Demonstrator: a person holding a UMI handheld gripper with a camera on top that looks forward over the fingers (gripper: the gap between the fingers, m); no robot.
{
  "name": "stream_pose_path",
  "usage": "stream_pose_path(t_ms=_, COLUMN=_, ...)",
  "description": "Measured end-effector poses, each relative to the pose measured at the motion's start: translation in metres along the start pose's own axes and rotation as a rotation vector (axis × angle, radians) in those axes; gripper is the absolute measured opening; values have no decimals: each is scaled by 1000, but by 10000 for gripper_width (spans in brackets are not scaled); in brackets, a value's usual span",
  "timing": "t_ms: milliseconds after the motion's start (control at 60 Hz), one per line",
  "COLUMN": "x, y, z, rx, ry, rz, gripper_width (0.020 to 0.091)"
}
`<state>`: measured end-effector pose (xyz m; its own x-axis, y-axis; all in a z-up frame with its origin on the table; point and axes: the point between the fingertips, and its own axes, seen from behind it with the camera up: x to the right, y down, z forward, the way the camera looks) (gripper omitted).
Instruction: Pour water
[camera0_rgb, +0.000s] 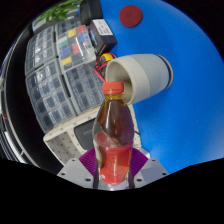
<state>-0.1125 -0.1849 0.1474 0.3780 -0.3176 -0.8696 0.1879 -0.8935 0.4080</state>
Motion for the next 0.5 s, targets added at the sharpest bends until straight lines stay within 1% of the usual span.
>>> stream_pose_path(t_ms=150, x=-2, y=5, z=-7, rx=5, ry=6, rz=-149, gripper_width=405)
stream_pose_path(t_ms=250, x=-21, y=1, z=-18, rx=40, ry=-13, rz=-390, gripper_width=405)
stream_pose_path(t_ms=317, x=-46, y=-9, z=-29, rx=94, ry=-24, rz=-577, gripper_width=408)
stream_pose_path(t_ms=433, x=-97, y=-43, z=-56, rx=241, ry=-79, rz=-866, gripper_width=407)
stream_pose_path(t_ms=500, x=-118, y=-62, z=-69, rx=308, ry=-69, rz=-1026, gripper_width=407)
